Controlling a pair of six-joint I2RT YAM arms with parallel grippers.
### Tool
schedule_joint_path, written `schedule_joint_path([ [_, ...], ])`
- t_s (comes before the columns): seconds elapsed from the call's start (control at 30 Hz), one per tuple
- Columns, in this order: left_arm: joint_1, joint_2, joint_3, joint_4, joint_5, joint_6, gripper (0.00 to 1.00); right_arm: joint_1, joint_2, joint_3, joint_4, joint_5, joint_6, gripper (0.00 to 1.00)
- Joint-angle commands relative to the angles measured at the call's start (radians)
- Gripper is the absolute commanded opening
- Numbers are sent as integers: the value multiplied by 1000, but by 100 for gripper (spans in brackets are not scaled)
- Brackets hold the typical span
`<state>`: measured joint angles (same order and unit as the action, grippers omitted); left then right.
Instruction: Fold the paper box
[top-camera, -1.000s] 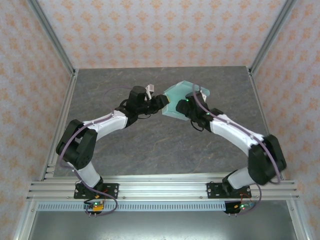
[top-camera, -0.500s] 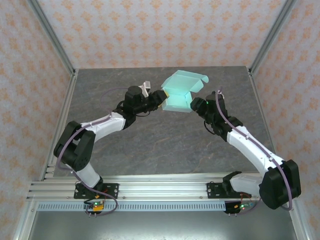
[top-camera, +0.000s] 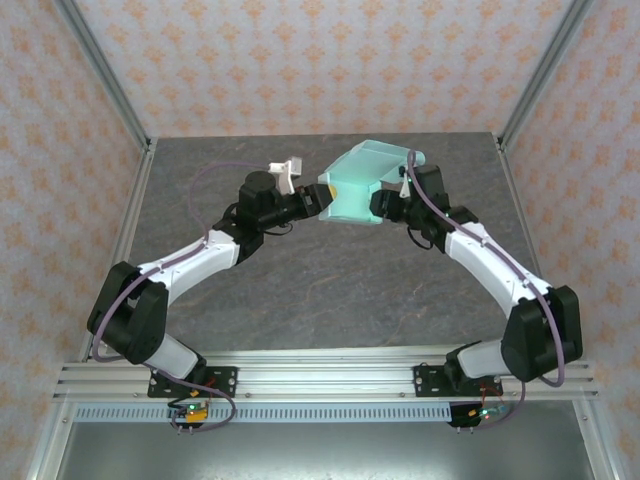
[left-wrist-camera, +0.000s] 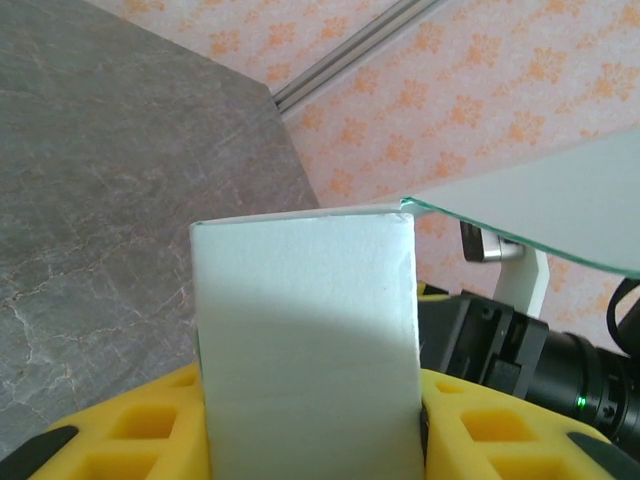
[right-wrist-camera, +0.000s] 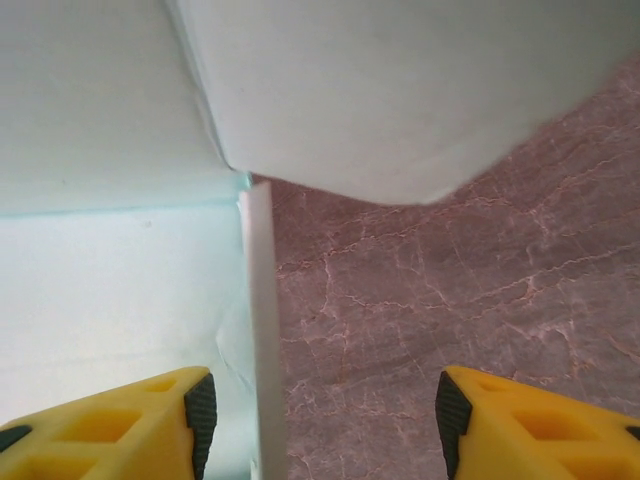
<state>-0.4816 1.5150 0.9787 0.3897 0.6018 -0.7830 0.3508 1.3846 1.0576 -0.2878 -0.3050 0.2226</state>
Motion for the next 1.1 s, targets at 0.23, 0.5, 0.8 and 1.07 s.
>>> schedule_joint_path([
  [0.23,-9,-34,3,39,37,-6,34,2,82,51,13,-17,-8,56],
  [0.5,-13,-36,10,54,54,-29,33,16,105,58,38,41,17,51],
  [0.8,-32,-42,15,64,42,-47,34,52,153,76,52,140,30,43],
  [1.07,-32,-48,15,85,20,-89,33,115,179,69,13,502,57,25],
])
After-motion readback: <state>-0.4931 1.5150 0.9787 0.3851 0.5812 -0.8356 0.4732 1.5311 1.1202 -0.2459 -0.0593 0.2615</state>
